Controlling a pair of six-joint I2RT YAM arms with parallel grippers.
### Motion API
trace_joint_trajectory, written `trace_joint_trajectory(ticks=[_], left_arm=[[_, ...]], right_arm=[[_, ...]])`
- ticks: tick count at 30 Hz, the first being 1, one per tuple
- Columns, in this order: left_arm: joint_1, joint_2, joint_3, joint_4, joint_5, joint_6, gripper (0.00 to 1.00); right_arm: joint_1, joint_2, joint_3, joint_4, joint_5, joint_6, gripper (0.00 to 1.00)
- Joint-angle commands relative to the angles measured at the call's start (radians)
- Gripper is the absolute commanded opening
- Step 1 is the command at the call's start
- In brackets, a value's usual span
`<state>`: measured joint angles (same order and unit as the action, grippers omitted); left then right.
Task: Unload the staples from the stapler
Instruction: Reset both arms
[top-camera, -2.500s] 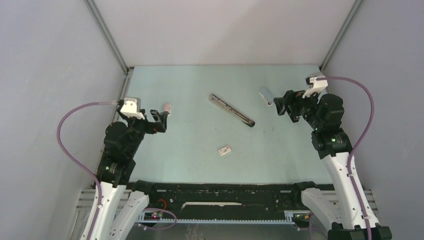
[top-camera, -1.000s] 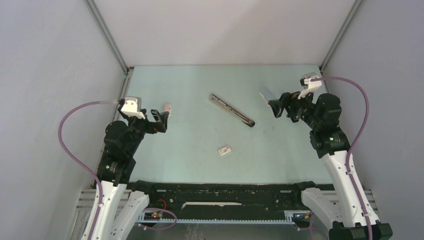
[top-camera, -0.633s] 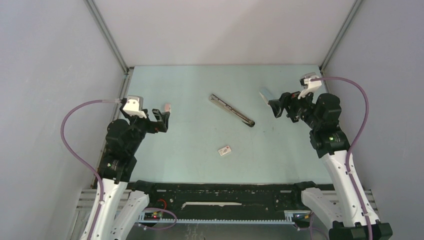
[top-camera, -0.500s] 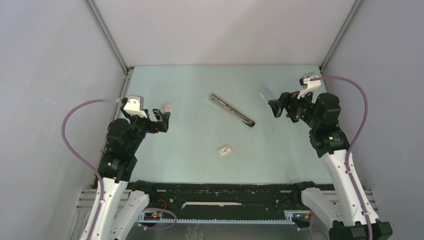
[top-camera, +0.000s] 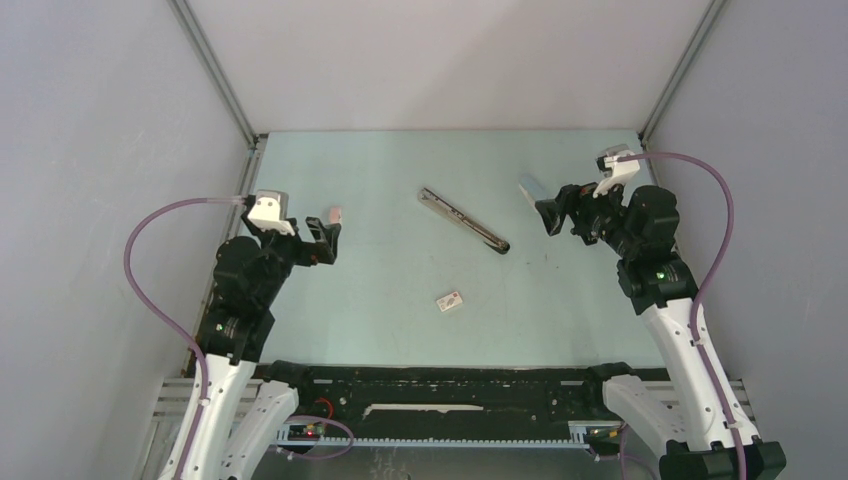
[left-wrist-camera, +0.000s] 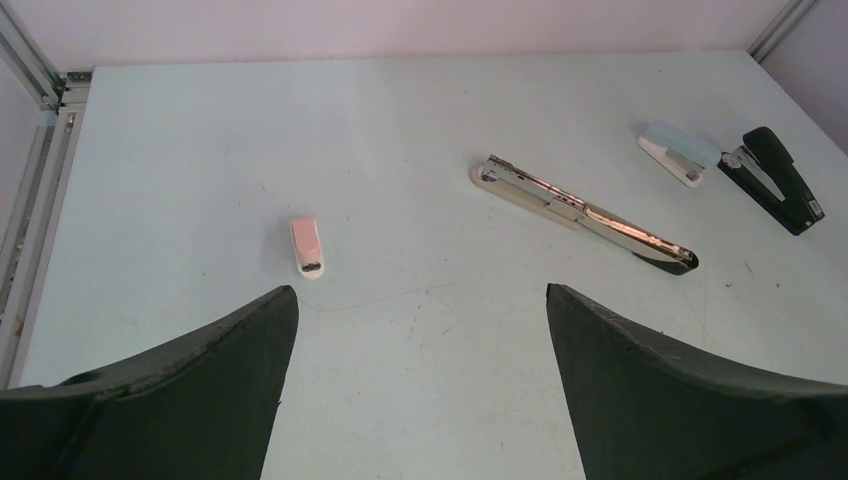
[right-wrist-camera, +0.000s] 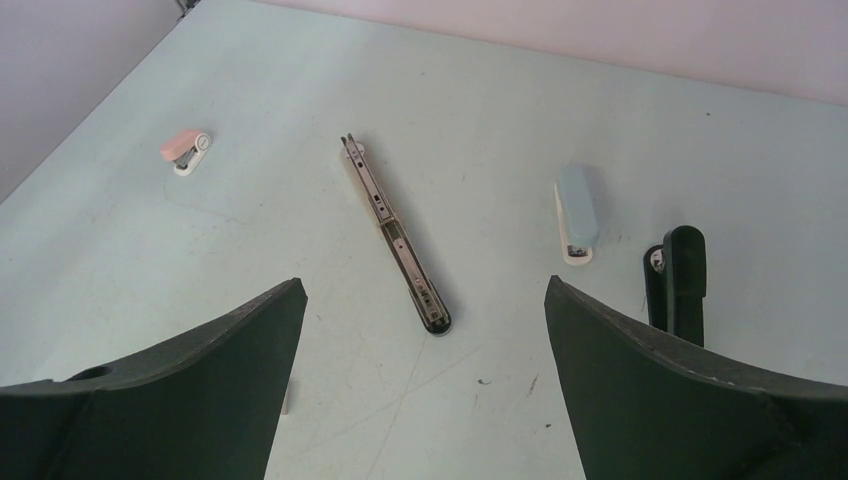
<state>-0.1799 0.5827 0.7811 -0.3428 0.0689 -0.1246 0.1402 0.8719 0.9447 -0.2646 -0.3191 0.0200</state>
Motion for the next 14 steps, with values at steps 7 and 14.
trace_joint_trajectory(ticks=[7, 14], left_arm=[[0.011, 0.003, -0.022, 0.033, 0.014, -0.003, 1.0], [0.011, 0.002, -0.021, 0.033, 0.016, -0.003, 1.0]], right_arm=[[0.006, -0.01, 0.005, 0.027, 0.009, -0.016, 1.0], [0.003, -0.016, 0.015, 0.01, 0.017, -0.029, 1.0]])
